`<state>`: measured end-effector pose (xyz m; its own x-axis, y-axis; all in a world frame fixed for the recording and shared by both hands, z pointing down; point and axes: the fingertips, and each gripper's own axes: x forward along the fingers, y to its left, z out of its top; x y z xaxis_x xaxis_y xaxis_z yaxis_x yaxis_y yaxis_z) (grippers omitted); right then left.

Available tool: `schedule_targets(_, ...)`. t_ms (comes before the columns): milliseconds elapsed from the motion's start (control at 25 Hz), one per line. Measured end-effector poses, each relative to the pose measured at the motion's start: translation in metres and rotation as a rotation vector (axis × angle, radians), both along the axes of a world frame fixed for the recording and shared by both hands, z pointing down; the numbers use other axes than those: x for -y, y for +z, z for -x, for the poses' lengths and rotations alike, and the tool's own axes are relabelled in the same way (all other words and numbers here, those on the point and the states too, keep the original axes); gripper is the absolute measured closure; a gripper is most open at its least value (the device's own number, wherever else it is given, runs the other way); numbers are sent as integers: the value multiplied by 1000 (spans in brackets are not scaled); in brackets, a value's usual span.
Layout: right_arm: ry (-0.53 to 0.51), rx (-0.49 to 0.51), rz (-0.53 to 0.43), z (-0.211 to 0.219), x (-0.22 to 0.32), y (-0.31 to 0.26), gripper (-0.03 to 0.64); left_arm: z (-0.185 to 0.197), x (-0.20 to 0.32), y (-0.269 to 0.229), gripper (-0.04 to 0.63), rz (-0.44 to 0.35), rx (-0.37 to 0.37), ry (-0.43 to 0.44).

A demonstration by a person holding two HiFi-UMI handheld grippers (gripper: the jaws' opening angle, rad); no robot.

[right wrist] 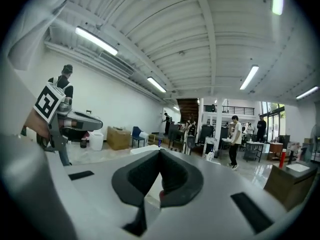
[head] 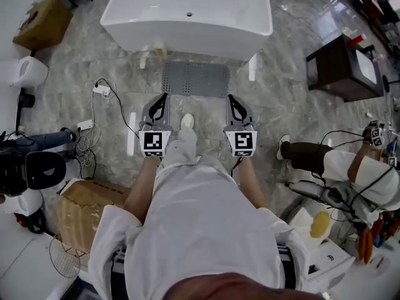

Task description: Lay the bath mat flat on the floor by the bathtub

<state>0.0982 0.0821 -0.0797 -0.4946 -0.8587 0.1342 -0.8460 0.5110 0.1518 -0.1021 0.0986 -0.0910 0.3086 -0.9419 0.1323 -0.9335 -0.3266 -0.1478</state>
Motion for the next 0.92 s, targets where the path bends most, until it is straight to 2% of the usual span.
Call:
schedule_targets(200, -29, 38, -77, 19, -26, -28, 617, 8, -23, -20, 598, -34, -70, -3)
schedule_targets(360, -35, 58, -98, 43, -31, -32, 617, 16, -31, -22, 598, -63, -75, 38)
schedule_targets(640, -15, 139, -113, 2, -68, -64, 617, -45, -58, -46, 597, -28, -54, 88)
schedule_targets(920, -24, 124, -167, 11, -109, -22, 617, -47, -96, 14, 597, -51, -74, 134)
